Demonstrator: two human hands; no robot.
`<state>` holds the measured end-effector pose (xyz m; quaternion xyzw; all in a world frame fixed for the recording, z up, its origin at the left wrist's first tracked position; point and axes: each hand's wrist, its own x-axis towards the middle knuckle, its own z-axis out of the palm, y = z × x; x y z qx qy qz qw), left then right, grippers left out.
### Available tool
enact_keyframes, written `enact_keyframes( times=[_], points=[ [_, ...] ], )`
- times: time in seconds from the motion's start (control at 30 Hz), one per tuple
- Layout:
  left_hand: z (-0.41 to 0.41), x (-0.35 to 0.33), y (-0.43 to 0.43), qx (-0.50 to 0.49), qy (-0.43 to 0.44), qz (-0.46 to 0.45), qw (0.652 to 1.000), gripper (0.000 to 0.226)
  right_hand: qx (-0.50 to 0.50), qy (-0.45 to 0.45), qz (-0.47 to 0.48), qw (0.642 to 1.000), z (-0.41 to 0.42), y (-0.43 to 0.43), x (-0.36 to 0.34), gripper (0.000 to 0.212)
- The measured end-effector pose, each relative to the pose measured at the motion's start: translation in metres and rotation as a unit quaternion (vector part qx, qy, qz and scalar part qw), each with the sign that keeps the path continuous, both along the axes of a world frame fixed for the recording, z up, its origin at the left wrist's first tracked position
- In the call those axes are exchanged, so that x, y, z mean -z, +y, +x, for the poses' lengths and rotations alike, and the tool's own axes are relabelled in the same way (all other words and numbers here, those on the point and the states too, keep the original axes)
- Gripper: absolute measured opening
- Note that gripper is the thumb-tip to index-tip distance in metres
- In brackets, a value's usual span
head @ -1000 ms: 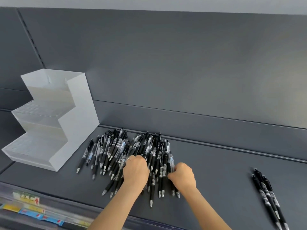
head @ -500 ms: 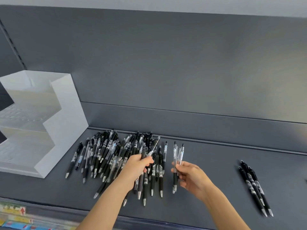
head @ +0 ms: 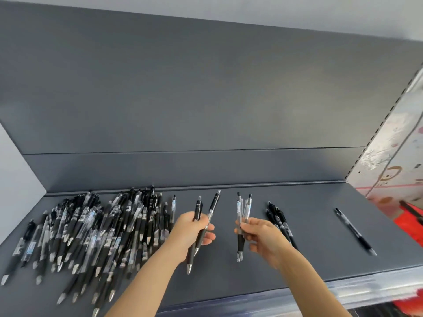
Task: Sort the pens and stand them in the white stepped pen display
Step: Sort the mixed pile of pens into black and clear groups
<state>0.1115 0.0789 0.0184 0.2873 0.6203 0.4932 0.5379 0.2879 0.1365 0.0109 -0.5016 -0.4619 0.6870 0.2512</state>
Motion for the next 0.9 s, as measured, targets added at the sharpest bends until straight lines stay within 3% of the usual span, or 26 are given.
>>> enact_keyframes(
  times=[0.23,0.3,0.5,0.67,0.9],
  points=[
    [0.077,-0.002,0.034,0.011,0.015,0.003,1.000,0.016,0.014,-0.029,0.019,0.999,0.080,0.024,-0.006,0.016],
    [0.106,-0.003,0.045,0.014,0.007,0.003,1.000,0.016,0.014,-0.077,0.056,0.995,0.112,0.036,-0.005,0.019],
    [0.188,0.006,0.082,0.014,0.030,0.004,0.999,0.011,0.068,-0.264,0.141,0.952,0.219,0.084,0.010,0.019],
    [0.230,0.013,0.104,0.046,0.051,0.004,0.998,0.010,0.093,-0.406,0.146,0.897,0.280,0.125,0.029,0.028],
    [0.249,0.019,0.133,0.063,0.050,-0.005,0.997,0.007,0.063,-0.454,0.163,0.874,0.286,0.133,0.044,0.019]
  ],
)
